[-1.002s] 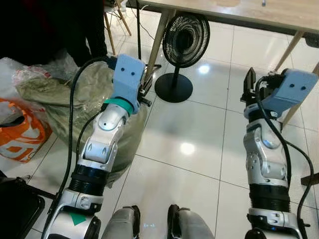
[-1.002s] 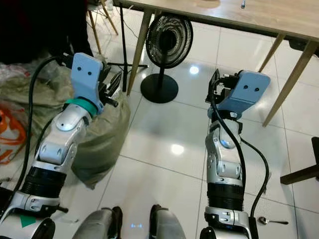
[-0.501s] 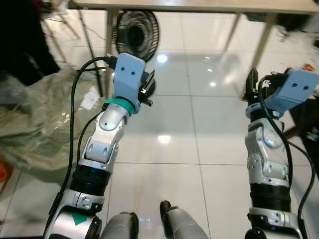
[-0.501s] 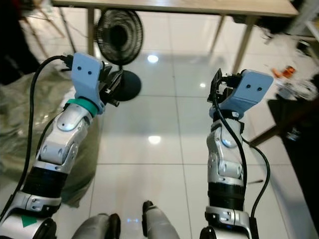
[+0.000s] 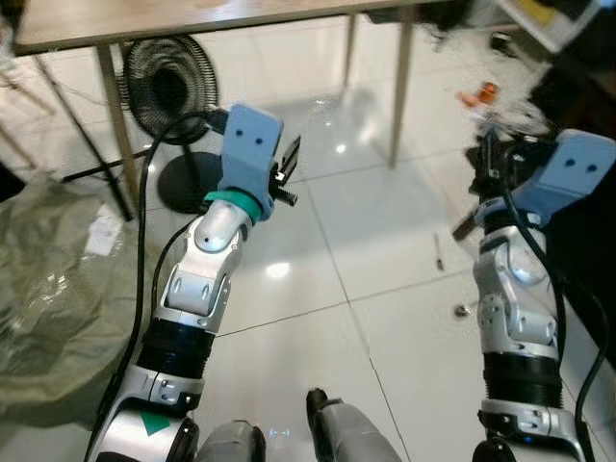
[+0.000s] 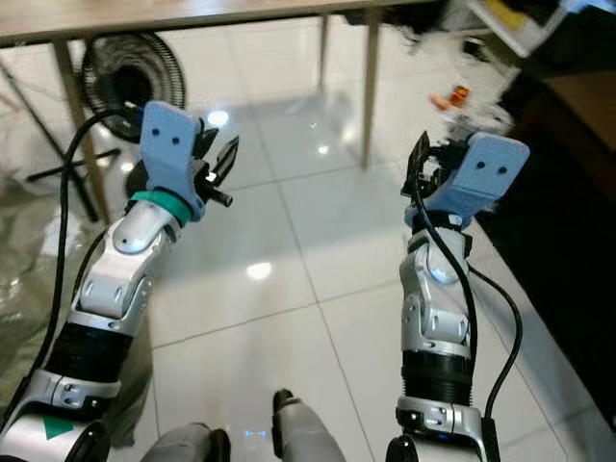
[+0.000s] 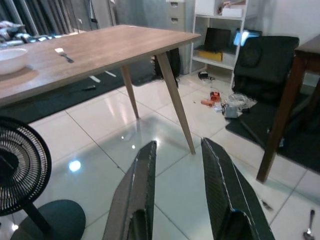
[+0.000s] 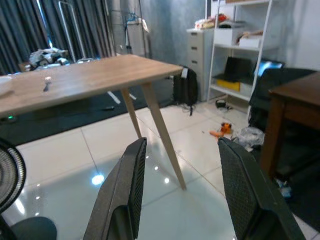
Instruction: Setting the table
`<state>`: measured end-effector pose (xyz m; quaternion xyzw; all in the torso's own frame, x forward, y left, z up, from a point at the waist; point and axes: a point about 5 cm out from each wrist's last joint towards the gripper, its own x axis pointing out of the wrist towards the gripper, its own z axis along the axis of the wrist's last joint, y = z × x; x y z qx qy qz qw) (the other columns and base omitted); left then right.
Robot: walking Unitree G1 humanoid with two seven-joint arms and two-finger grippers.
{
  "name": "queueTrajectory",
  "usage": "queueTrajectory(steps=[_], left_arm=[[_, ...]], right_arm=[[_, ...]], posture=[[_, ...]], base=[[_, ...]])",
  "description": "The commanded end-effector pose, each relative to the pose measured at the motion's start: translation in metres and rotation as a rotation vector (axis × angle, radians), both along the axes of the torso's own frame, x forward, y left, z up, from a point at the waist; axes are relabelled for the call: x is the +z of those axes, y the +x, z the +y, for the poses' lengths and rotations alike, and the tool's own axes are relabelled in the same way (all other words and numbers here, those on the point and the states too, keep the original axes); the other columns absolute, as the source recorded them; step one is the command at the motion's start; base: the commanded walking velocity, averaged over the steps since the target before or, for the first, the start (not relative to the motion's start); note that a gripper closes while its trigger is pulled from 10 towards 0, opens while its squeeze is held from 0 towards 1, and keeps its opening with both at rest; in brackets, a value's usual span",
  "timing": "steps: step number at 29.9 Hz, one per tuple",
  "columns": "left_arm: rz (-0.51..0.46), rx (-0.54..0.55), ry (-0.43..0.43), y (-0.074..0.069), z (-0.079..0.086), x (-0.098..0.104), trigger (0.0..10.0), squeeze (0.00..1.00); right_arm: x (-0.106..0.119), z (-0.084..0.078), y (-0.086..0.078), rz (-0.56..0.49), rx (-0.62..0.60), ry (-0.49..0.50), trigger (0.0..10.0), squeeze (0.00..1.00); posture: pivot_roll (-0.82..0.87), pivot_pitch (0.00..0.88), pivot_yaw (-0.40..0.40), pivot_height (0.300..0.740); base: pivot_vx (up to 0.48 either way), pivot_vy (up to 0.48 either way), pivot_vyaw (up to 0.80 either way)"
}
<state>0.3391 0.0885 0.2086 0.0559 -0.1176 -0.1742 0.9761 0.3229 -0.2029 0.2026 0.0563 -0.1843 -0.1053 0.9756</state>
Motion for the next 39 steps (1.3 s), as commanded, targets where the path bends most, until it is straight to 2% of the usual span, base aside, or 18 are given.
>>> queueTrajectory(steps=[1, 15, 39], left_arm=[[0.017, -0.004, 0.005, -0.0010, -0.0026, -0.0038, 10.0, 0.00], [0.010, -0.004, 0.023, -0.0008, -0.0020, -0.0024, 10.0, 0.00], [0.015, 0.003, 0.016, -0.0029, -0.0039, -0.0041, 10.0, 0.00]], right_arm=[[-0.0048, -0.0041, -0.0011, 0.020, -0.011, 0.009, 10.0, 0.00], [-0.0046, -0.0025, -0.0010, 0.016, -0.012, 0.013, 10.0, 0.00], [-0.0028, -0.0040, -0.0006, 0.023, -0.011, 0.002, 10.0, 0.00]], posture=[[0.10, 0.081, 0.045, 0.740], [0.13, 0.093, 0.061, 0.740], [0.13, 0.113, 0.037, 0.740]], base=[[0.000, 0.000, -0.80], [0.000, 0.000, -0.80], [0.000, 0.000, -0.80]])
